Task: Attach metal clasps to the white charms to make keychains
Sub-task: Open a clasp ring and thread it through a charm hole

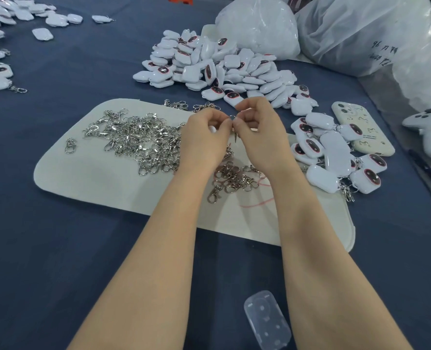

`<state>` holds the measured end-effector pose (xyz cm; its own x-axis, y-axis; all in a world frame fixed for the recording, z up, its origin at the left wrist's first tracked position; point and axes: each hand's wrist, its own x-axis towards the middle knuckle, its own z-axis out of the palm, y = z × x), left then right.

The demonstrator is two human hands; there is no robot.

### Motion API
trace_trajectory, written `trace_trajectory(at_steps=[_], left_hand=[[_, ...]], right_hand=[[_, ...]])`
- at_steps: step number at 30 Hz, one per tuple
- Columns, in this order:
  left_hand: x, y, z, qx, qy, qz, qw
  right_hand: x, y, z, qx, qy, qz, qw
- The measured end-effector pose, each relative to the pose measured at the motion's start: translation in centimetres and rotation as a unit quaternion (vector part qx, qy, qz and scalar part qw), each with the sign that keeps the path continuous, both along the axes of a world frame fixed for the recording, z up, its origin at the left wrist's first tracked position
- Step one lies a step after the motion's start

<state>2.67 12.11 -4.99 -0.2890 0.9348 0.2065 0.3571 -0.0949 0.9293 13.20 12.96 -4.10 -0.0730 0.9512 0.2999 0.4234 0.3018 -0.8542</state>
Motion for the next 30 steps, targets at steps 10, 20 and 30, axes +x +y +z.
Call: trace_trajectory(at_steps=[10,20,30], left_hand=[[0.0,-0.19,0.29,-0.011,-0.065,0.007,0.998],[0.19,-0.35,0.46,-0.018,-0.006,0.006,1.0],[0.25,-0.35,0.28,-0.012,0.001,0.02,1.0]], right_hand=[[-0.14,0.01,0.13,0.02,0.018,-0.062,0.998],[-0.46,0.09,-0.08,0.03,-0.009,-0.058,0.998],[-0.62,0.16,0.06,0.009,0.023,-0.052,0.998]])
